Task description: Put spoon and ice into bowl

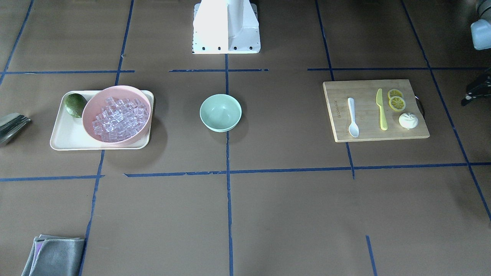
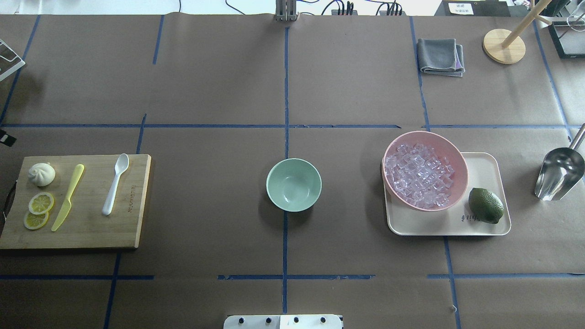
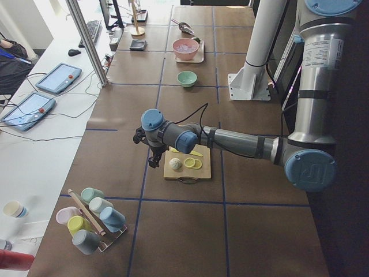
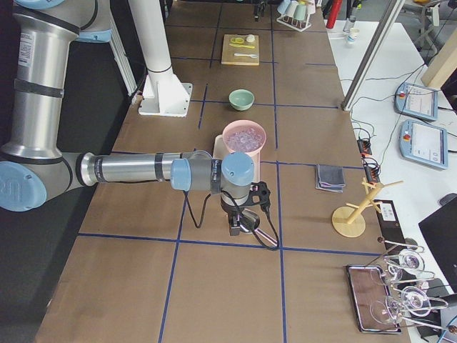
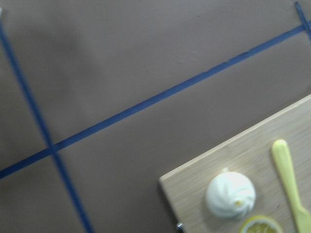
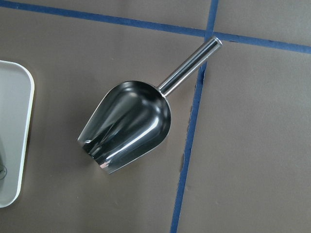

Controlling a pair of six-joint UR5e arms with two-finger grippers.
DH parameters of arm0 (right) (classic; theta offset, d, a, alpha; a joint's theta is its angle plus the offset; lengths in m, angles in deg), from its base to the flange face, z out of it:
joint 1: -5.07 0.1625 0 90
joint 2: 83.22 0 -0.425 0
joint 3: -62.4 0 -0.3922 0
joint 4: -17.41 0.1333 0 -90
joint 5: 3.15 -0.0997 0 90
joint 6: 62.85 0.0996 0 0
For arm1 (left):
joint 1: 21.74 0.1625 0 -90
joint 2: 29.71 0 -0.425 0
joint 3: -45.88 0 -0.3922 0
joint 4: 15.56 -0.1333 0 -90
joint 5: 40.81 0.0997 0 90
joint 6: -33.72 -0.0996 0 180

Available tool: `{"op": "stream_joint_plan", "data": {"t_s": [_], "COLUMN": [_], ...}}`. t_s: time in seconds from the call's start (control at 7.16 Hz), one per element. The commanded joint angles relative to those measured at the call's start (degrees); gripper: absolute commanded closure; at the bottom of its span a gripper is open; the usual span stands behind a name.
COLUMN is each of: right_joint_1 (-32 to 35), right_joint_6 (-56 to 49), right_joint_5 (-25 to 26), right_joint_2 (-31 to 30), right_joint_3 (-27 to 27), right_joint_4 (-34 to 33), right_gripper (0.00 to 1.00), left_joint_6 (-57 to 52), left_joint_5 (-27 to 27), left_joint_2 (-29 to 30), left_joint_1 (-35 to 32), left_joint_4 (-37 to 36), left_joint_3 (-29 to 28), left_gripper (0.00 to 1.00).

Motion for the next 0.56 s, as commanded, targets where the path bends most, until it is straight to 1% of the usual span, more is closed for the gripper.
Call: {"op": "stream_joint_plan", "data": {"t_s": [0.0, 0.14, 0.28, 0.42], "right_joint_1": [-0.2, -0.2, -0.2, -0.2], "right_joint_6": [0.0, 0.0, 0.0, -0.1], "right_joint_5": [0.0, 0.0, 0.0, 0.0], "right_joint_2": [0.0, 0.0, 0.0, 0.0], "right_joint_3": [0.1, 0.0, 0.1, 0.1], "right_joint_4": [0.0, 0.0, 0.1, 0.1], "right_gripper": [0.0, 0.0, 0.0, 0.0], "left_joint_6": [17.9, 26.1, 32.8, 36.4], "left_joint_5": [3.0, 9.5, 13.3, 15.2], "left_joint_2": [0.6, 0.4, 0.6, 1.2], "left_joint_1": [6.4, 12.2, 17.3, 21.1], "left_joint_4": [3.4, 3.8, 4.0, 5.2], "left_joint_3": [2.8, 5.8, 7.0, 7.1], "left_gripper": [0.0, 0.0, 0.0, 0.0]}}
